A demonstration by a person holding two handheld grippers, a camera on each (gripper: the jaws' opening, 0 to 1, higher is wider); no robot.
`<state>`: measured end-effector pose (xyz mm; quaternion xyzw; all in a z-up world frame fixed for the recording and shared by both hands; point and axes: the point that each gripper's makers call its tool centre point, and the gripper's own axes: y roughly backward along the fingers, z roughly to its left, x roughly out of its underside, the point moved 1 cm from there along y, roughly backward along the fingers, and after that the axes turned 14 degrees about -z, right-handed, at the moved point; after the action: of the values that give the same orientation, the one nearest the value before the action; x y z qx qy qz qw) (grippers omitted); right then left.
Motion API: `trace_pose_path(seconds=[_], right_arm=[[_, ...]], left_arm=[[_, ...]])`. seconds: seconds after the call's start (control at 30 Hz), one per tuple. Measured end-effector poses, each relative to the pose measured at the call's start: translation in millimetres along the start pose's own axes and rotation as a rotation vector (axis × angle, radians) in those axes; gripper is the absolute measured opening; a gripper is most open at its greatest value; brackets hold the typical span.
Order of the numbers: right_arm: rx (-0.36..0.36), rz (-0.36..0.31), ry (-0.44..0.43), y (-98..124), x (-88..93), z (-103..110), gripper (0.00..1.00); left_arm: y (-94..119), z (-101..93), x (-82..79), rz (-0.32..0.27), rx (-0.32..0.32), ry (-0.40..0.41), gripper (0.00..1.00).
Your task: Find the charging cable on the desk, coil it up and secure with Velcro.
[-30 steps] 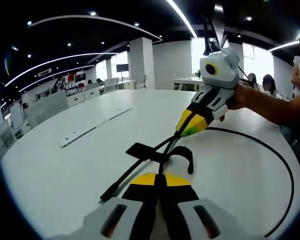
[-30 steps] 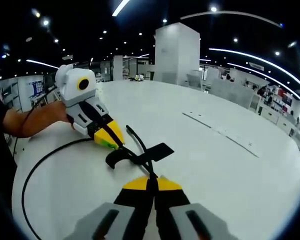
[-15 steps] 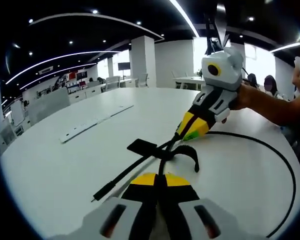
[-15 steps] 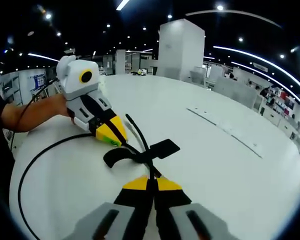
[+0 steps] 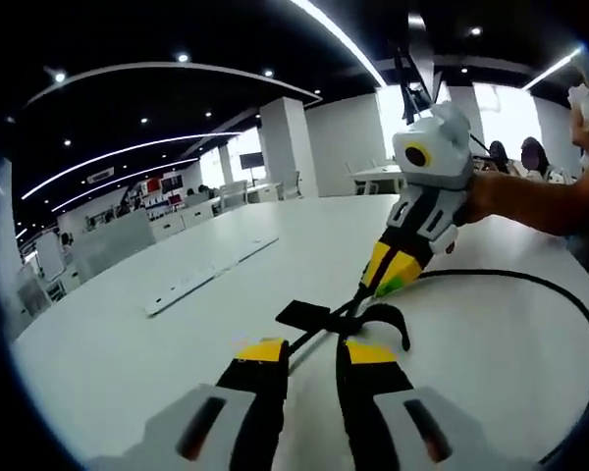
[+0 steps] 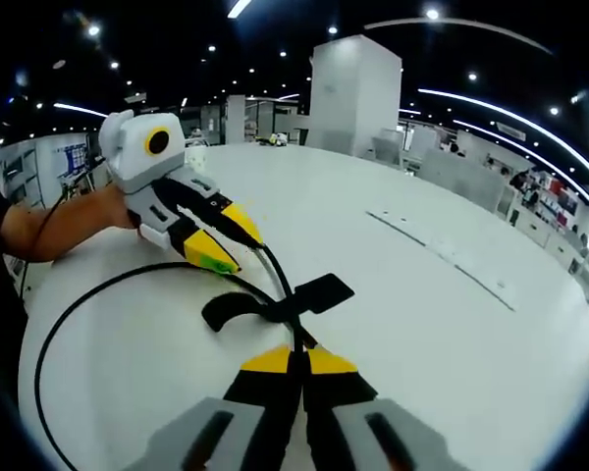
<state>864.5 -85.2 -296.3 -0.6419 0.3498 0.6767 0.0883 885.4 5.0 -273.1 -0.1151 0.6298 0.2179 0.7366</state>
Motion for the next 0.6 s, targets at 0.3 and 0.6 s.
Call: trace_pose_path(seconds=[0.3,0.6], right_arm=[[-0.014,0.0,0.0,0,-1.1,2,0.05],[-0.021,0.001,-0.011,-2,-1.5,2,0.05]], left_arm=[[-12,-3.0,13.5,0.032,0.05,-0.018,0.37],[-8,-1.1,15.4,0.037,0.04,0.026,0.3]])
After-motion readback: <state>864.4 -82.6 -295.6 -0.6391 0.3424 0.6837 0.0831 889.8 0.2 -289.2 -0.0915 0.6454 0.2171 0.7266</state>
